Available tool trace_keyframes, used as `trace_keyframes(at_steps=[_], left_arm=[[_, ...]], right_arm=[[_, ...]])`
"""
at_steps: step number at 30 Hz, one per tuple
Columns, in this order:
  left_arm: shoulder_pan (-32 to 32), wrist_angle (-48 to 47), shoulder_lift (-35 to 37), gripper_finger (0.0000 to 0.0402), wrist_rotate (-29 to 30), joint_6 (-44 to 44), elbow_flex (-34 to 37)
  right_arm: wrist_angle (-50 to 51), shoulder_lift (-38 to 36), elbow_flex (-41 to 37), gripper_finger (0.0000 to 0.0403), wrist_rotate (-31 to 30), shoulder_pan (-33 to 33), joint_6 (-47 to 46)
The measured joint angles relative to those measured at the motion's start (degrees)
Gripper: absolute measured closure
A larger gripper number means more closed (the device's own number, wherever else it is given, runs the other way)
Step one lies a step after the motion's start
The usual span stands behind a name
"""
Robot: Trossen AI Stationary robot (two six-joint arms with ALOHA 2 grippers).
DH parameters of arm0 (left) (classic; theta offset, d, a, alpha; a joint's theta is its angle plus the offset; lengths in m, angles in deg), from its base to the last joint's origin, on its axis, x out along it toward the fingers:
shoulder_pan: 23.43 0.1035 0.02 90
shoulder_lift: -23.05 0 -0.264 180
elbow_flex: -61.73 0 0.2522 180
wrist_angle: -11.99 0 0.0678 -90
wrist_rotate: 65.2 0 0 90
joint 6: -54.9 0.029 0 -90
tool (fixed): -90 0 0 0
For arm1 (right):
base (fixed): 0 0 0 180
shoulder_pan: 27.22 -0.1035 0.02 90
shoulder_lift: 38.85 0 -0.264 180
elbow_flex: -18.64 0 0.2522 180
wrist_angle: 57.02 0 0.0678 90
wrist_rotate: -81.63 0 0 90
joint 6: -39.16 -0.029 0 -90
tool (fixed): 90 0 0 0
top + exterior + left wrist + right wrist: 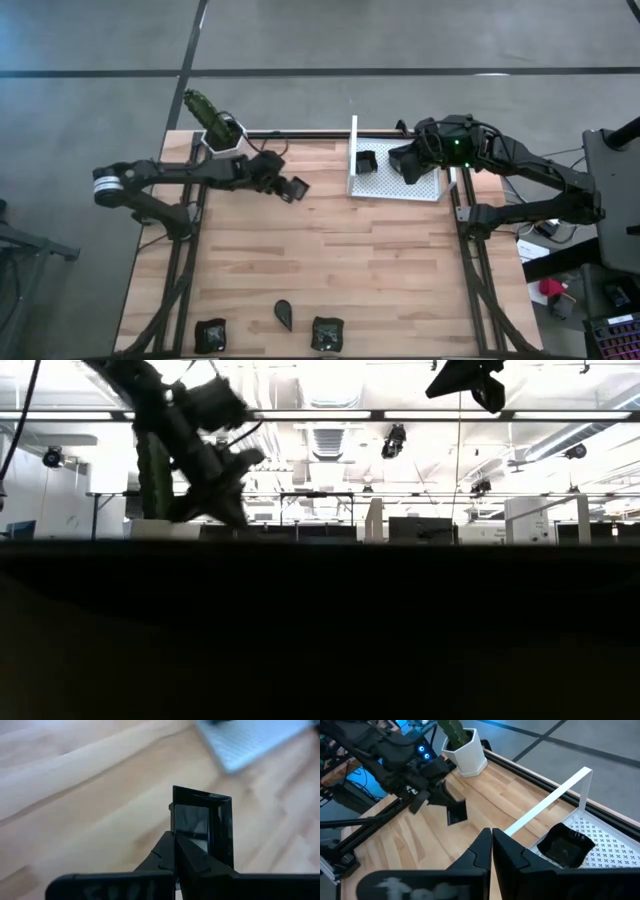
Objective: Pick & Place Mini shaped plates
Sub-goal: Stack the black square plate on top of the other black square plates on the shelf
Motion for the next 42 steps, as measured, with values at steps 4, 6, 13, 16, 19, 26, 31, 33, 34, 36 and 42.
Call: trace_keyframes(at_steps=[4, 6, 13, 16, 19, 26, 31, 33, 34, 36, 42], left_arm=[[-5.2, -0.3, -5.1, 0.0401, -0.2, 0.3, -6.9], [-7.5, -0.2, -8.6, 0.0401, -1.3, 1.3, -10.8], [-12.1, -1.8, -22.9, 0.0401, -7.7, 6.9, -24.1], [-12.8, -1.9, -28.3, 0.0401, -10.9, 9.8, -28.9], [-13.2, -2.3, -32.8, 0.0401, -13.7, 12.0, -33.0], [-13.5, -2.8, -39.8, 0.0401, -16.4, 16.0, -38.3], [-13.6, -2.9, -42.6, 0.0401, -16.4, 16.5, -38.8], [-13.6, -3.0, -43.3, 0.0401, -16.4, 16.5, -38.6], [-13.6, -3.0, -43.6, 0.0401, -16.4, 16.5, -38.5], [-13.6, -2.9, -43.7, 0.0401, -16.3, 16.5, -38.1], [-13.6, -2.9, -43.7, 0.0393, -16.2, 17.5, -37.9]], right_arm=[[0.0, 0.0, 0.0, 0.039, 0.1, 0.0, 0.4], [0.1, 0.0, 0.0, 0.039, 0.1, 0.0, 1.0], [0.1, 0.0, 0.0, 0.039, 0.2, 0.0, 2.3], [0.2, 0.0, 0.0, 0.039, 0.8, 0.0, 2.3], [0.5, 0.0, 0.0, 0.039, 1.5, 0.0, 2.4], [2.6, 0.0, 0.0, 0.039, 1.6, 0.0, 2.3], [2.8, 0.0, 0.0, 0.039, 1.6, 0.0, 2.3], [2.8, 0.0, 0.0, 0.039, 1.6, 0.0, 2.3], [2.8, 0.0, 0.0, 0.039, 1.6, 0.0, 2.3], [2.8, 0.0, 0.0, 0.039, 1.6, 0.0, 2.3], [2.8, 0.0, 0.0, 0.039, 1.6, 0.0, 2.3]])
